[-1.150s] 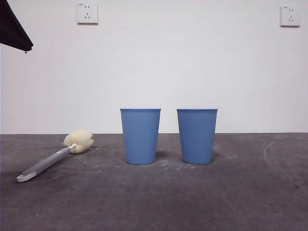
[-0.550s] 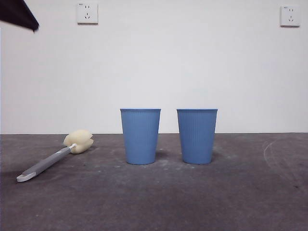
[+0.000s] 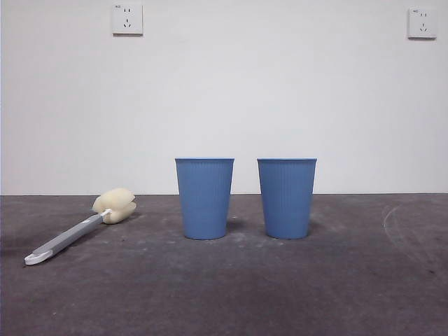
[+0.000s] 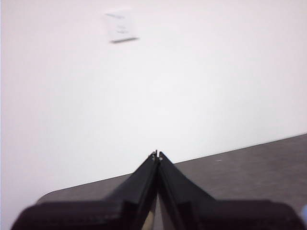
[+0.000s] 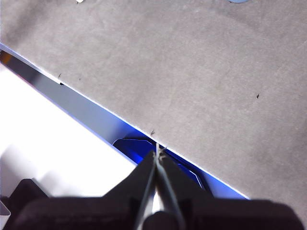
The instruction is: Pick up the cup brush,pick up the cup,insert the brush into the cup,clean the cup,put the cup brush back,put the cup back to the fixed position on the table
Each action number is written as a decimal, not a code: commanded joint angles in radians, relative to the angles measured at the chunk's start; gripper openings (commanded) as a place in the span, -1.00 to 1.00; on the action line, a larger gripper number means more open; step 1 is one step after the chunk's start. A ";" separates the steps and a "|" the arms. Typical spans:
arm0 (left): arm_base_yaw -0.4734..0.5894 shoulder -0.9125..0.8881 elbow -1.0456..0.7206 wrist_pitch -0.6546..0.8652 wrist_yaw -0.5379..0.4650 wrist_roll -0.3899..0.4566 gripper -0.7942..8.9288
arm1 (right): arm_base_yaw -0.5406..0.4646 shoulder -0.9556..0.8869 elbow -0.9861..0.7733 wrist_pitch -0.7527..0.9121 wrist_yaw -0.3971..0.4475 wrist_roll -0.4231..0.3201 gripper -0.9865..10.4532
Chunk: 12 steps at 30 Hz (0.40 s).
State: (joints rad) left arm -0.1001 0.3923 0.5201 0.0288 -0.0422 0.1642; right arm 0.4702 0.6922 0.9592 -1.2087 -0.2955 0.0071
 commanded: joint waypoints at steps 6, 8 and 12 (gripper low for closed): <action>0.071 -0.180 -0.243 -0.005 0.024 -0.016 -0.85 | 0.002 0.000 0.003 0.003 0.000 -0.008 -0.82; 0.071 -0.222 -0.301 -0.005 0.023 -0.029 -0.85 | 0.002 0.000 0.003 0.003 0.000 -0.008 -0.82; 0.071 -0.294 -0.413 -0.005 0.023 -0.051 -0.84 | 0.002 0.000 0.003 0.003 0.000 -0.008 -0.82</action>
State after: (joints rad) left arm -0.0326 0.1116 0.1310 0.0196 -0.0219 0.1337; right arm 0.4702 0.6926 0.9592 -1.2087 -0.2955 0.0071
